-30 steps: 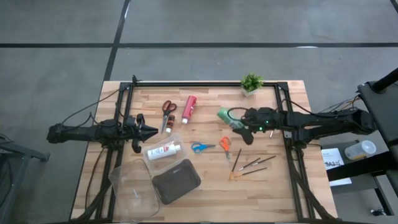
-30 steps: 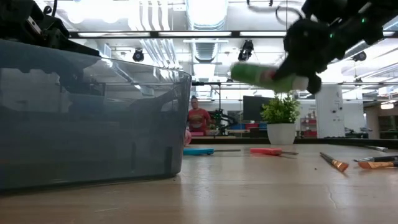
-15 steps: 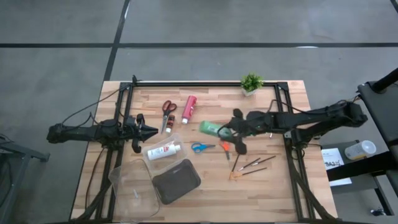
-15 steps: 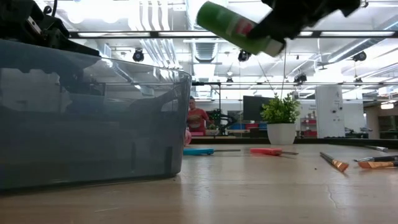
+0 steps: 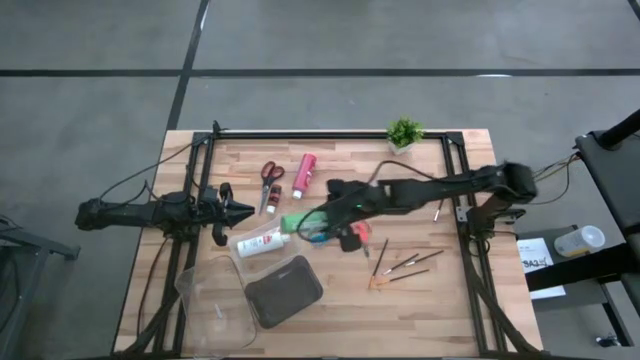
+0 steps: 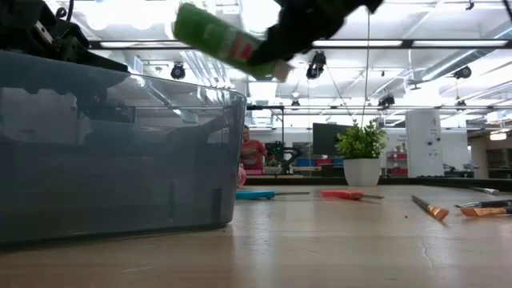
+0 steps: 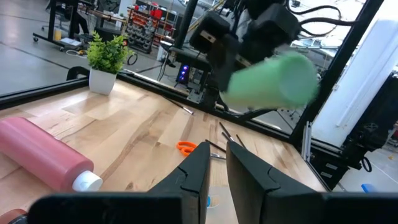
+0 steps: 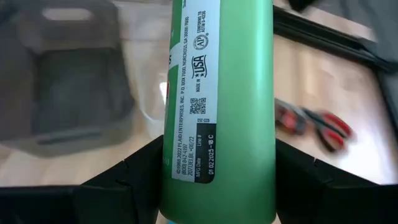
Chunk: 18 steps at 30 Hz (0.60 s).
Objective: Pick & Place Paint Supplies
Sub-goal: Put the green paint bottle into the top transparent bin
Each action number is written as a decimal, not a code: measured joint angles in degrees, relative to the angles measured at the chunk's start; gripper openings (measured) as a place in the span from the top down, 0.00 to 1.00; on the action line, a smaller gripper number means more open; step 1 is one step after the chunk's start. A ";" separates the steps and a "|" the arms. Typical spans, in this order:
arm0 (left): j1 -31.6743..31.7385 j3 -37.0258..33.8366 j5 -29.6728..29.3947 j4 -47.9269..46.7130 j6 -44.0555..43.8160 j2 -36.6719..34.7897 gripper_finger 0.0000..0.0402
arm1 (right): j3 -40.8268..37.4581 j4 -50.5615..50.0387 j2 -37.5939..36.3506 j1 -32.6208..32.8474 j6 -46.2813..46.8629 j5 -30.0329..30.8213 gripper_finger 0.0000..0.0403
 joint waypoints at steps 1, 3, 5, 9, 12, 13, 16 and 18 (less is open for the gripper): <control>0.00 0.00 0.00 0.00 0.00 -0.01 0.85 | 1.72 -0.13 1.76 0.01 -0.71 -1.04 0.43; 0.01 -0.02 0.00 0.00 0.00 0.01 0.85 | 5.27 -0.83 4.99 0.11 -1.84 -1.37 0.43; -0.01 -0.02 0.00 0.00 0.00 0.01 0.85 | 8.39 -1.57 7.98 0.11 -2.97 -1.53 0.43; -0.01 0.00 0.00 0.00 0.00 0.01 0.85 | 13.34 -2.48 12.98 -0.02 -5.33 -1.33 0.43; -0.01 -0.02 -0.02 0.00 0.00 0.01 0.85 | 16.39 -2.77 15.96 0.01 -5.79 -1.63 0.43; -0.02 -0.02 0.00 0.00 0.00 0.01 0.85 | 17.16 -2.80 16.81 0.03 -6.02 -2.32 0.43; 0.00 -0.02 -0.02 0.00 0.00 -0.01 0.85 | 19.69 -2.72 19.50 0.07 -6.35 -5.09 0.43; 0.00 0.00 0.00 0.00 0.00 0.01 0.85 | 21.25 -2.88 21.43 0.07 -6.33 -5.44 0.43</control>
